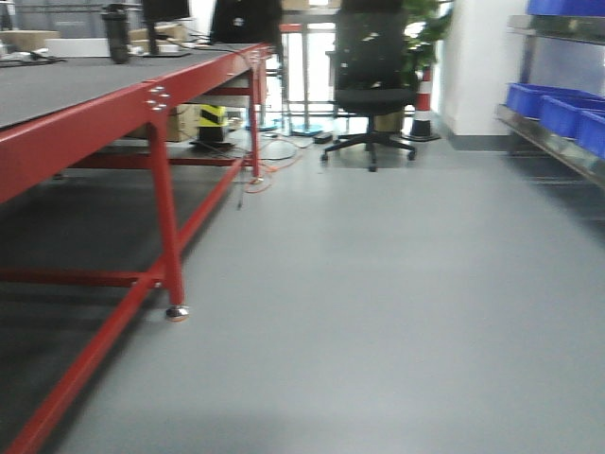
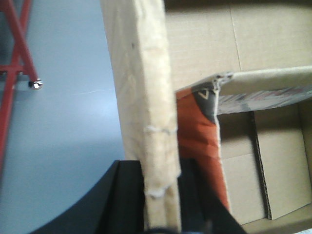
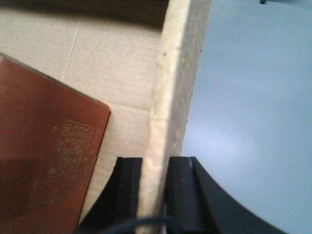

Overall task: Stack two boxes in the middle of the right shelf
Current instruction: 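Drive away from the table carrying the boxes in both grippers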

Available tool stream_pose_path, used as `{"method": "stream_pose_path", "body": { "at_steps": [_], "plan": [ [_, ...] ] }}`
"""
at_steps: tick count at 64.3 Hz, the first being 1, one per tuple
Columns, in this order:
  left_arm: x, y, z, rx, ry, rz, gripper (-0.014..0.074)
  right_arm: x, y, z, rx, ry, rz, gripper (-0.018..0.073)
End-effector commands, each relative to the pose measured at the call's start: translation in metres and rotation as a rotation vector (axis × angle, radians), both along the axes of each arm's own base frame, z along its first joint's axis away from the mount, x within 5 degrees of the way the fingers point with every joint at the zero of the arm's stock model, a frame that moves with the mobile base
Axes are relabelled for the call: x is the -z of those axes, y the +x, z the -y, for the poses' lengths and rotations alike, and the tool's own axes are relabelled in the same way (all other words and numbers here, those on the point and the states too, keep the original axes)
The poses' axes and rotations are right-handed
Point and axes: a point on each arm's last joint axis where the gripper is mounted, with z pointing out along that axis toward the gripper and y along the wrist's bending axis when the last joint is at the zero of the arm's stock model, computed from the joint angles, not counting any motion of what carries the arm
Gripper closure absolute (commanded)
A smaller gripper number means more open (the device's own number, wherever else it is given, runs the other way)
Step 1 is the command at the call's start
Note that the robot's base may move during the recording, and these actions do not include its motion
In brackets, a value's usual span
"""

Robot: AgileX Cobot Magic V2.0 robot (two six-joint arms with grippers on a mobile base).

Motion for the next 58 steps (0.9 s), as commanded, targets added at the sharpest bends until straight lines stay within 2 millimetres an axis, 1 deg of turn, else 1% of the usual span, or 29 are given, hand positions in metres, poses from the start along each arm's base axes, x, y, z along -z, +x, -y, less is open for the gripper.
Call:
{"method": "stream_pose_path", "body": {
  "at_steps": [1, 58],
  "plan": [
    [-0.0098, -0.0040, 0.0026, 0.019, -0.044, 0.062, 0.0708, -0.0081, -0.0009, 0.0036, 0.016, 0.007, 0.064, 0.0713],
    [-0.0098, -0.0040, 0.0026, 0.019, -0.044, 0.062, 0.0708, -0.0081, -0.0009, 0.0036, 0.016, 0.007, 0.064, 0.0713]
  ]
}}
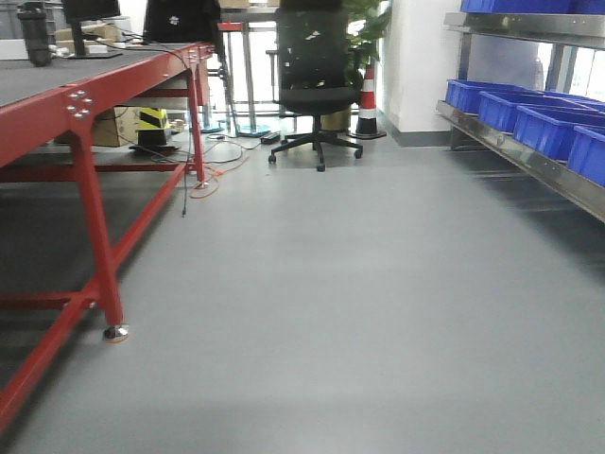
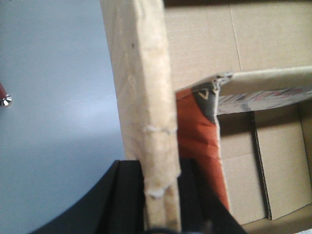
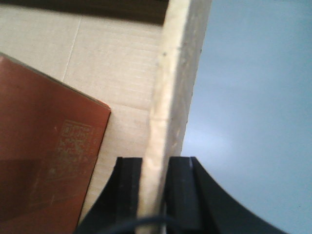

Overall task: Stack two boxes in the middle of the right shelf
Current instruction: 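Drive away from the table carrying the boxes in both grippers, then drive up to the steel rack of blue bins holding the boxes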

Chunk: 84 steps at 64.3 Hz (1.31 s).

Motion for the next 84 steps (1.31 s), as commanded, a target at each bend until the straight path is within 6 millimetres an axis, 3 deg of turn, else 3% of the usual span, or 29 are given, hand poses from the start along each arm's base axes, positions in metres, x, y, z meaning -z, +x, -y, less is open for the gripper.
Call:
{"method": "stream_pose_path", "body": {
  "at_steps": [1, 84],
  "plan": [
    [-0.0098, -0.0040, 0.0026, 0.019, -0.044, 0.062, 0.0708, -0.0081, -0.0009, 0.0036, 0.016, 0.007, 0.064, 0.0713],
    [-0.0098, -0.0030, -0.0006, -0.005, -0.014, 0.071, 0.0708, -0.0081, -0.0009, 0.0036, 0.016, 0.007, 0.064, 0.0713]
  ]
}}
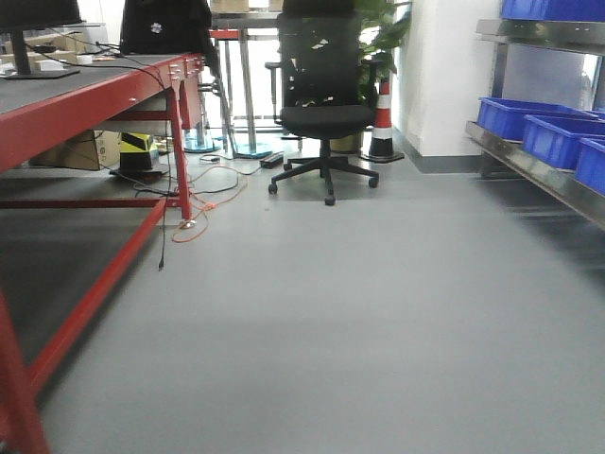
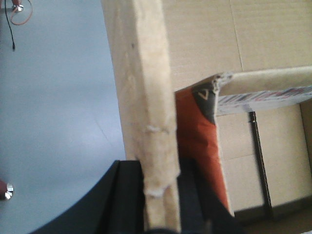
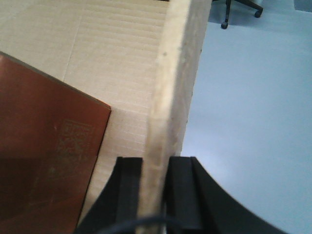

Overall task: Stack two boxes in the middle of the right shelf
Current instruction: 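Drive up to the steel rack of blue bins holding the boxes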

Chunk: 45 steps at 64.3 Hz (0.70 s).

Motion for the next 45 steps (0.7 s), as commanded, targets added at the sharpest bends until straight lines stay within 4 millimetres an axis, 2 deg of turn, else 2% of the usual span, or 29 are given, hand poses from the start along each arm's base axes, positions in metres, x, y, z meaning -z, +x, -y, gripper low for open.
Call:
{"method": "stream_pose_path", "body": {
  "at_steps": [1, 45],
  "plan": [
    [-0.0098, -0.0031, -0.0005, -0.002, -0.020, 0.069, 0.0708, -0.0081, -0.0009, 0.0037, 0.017, 0.005, 0.064, 0.0713],
    [-0.0098, -0.0030, -0.0008, -0.004, -0.016, 0.071, 0.0708, -0.0081, -0.0009, 0.0037, 0.017, 0.005, 0.064, 0.0713]
  ]
}}
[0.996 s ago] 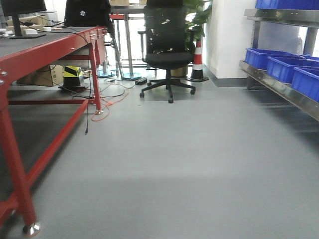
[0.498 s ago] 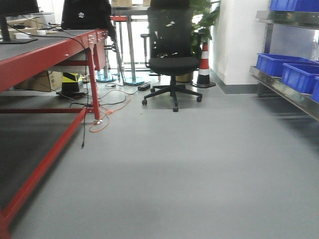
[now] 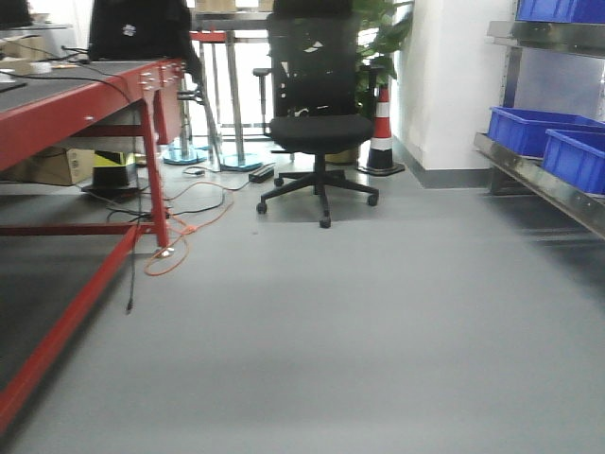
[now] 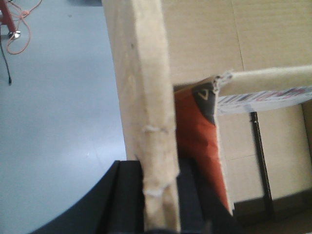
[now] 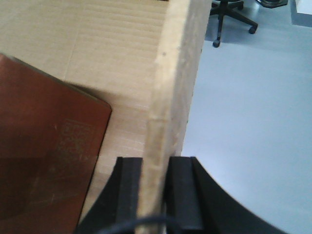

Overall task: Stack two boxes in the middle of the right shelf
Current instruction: 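Drive up to the steel rack of blue bins holding the boxes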

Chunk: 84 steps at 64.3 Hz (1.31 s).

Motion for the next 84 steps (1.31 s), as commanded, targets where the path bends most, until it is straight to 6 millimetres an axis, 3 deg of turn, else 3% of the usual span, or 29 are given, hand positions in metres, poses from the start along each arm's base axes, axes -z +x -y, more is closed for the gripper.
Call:
{"method": "stream_pose_path", "body": {
  "at_steps": [1, 84],
  "plan": [
    [-0.0096, -0.0033, 0.0000, 0.003, -0.023, 0.067, 0.0708, -0.0081, -0.0009, 0.0037, 0.017, 0.005, 0.064, 0.0713],
    [-0.0096, -0.0033, 0.0000, 0.003, -0.023, 0.067, 0.0708, -0.0081, -0.0009, 0.0037, 0.017, 0.005, 0.064, 0.0713]
  ]
}}
